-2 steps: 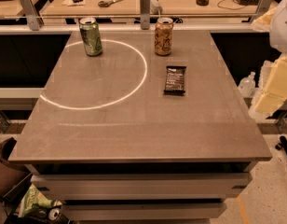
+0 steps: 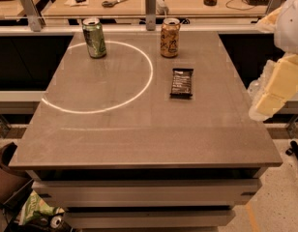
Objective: Knock green can over
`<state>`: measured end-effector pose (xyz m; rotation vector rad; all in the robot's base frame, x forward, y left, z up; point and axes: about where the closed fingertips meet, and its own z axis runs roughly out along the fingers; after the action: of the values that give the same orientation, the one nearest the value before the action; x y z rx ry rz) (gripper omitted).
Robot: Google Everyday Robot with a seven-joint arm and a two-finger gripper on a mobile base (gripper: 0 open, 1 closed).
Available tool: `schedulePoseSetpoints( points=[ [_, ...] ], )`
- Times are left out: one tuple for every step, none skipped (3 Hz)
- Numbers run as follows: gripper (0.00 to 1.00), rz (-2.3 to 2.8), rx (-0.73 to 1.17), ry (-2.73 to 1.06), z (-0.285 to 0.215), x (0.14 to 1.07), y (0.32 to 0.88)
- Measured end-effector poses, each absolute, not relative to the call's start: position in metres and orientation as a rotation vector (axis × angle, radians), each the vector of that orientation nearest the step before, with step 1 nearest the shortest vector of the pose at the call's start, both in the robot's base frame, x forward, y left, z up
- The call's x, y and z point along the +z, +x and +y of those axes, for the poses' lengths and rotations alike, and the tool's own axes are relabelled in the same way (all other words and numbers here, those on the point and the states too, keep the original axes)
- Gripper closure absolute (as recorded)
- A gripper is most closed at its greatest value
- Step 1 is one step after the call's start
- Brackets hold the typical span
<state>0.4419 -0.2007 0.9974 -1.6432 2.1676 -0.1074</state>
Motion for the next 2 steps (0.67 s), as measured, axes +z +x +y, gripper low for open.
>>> schedulePoseSetpoints(
  points=[
    [0.00,2.155,0.016,-1.533,-0.174,0.991,0.446],
    [0.00,2.124,0.097,-1.393,-0.137,0.985,0.451]
  ],
)
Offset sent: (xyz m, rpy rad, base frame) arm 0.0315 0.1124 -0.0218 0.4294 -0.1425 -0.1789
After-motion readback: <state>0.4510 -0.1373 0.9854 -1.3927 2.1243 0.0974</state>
